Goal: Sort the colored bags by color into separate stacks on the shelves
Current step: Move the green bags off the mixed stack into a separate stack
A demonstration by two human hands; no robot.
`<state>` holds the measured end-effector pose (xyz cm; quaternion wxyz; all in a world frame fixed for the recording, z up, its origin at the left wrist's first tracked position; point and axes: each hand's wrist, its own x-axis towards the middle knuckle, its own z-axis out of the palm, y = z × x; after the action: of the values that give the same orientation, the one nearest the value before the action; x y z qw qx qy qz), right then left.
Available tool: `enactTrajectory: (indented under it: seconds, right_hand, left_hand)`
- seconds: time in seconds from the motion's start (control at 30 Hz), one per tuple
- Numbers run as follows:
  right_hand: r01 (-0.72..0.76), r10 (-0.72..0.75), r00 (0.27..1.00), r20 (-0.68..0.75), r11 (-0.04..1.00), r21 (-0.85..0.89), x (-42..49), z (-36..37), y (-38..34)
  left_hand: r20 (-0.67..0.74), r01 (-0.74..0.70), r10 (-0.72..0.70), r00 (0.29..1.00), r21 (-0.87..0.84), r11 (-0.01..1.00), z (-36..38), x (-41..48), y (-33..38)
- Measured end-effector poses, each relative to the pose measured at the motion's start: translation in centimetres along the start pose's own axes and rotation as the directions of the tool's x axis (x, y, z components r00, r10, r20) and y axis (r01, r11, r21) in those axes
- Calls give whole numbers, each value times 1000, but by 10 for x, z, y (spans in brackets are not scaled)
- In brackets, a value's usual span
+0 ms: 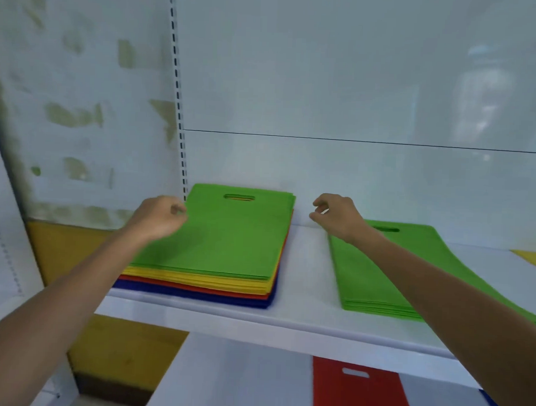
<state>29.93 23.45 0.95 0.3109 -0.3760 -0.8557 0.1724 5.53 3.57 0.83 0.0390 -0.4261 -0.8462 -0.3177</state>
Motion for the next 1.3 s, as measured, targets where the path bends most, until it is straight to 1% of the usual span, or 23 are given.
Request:
enactTrajectory:
  seconds: [0.1, 0.17, 0.2, 0.27, 0.37, 0.43, 0.5, 0.6, 0.67, 0.77, 0.83, 0.9, 0.97, 1.07, 1.13, 1.23, 1.3]
  right_hand:
    - [-64, 64, 998, -3, 998, -27, -1, 32, -27]
    - [-103, 105, 994, 22, 992, -78, -6, 53, -37]
    - [-116, 120, 992, 30, 989, -92, -9, 61, -41]
    - [-155, 157, 987, 22, 985, -75, -14, 70, -45]
    - [-252, 253, 967, -22, 967, 50, -17, 73, -48]
    - [-298, 302, 953, -33, 950, 97, -19, 72, -51]
    - [-318, 325, 945, -43, 940, 121, -21, 73, -53]
    - [-329, 346, 935, -78, 929, 170, -22, 72, -53]
    - [-315, 334, 937, -106, 935, 164, -23, 74, -52]
    - [-277, 288, 944, -163, 957, 87, -22, 73, -51]
    - [-238, 245, 943, -226, 969, 60, -21, 66, -47]
    - [-193, 207, 935, -287, 978, 74, -22, 50, -43]
    - [-141, 162, 927, -339, 986, 84, -22, 27, -36]
    - [-98, 106, 903, -416, 994, 39, -23, -12, -16]
    - [-107, 92, 908, -409, 994, -15, -26, -36, 3]
    - [-148, 101, 940, -327, 981, -123, -36, -73, 33]
    - [-172, 116, 948, -296, 970, -169, -44, -95, 54]
  left_hand:
    - [-32, 79, -76, 997, 84, 993, -12, 1, -37]
    - [40, 113, -117, 992, 100, 989, -15, 2, -51]
    - [88, 115, -122, 989, 78, 990, -15, 3, -57]
    - [124, 111, -111, 986, 9, 994, -14, 6, -64]
    - [79, 95, -90, 993, -59, 994, -13, 9, -67]
    - [31, 58, -56, 998, -78, 995, -12, 10, -66]
    - [-11, 18, -19, 1000, -85, 996, -8, 10, -66]
    - [-28, -16, 15, 999, -54, 998, -5, 10, -69]
    - [-41, -39, 39, 998, 3, 999, -4, 9, -68]
    - [-92, -90, 95, 991, 57, 994, -4, 5, -58]
    - [-142, -143, 147, 979, 40, 989, -3, 4, -47]
    - [-176, -222, 218, 960, -5, 975, -2, 3, -31]
    - [-174, -299, 288, 942, -37, 954, 0, 3, -12]
    - [-146, -380, 369, 918, -51, 924, 7, 1, 24]
    - [-131, -411, 400, 907, -73, 909, 15, -2, 53]
    - [-61, -427, 424, 904, -66, 902, 34, -11, 100]
    - [-14, -437, 437, 900, -60, 898, 48, -16, 131]
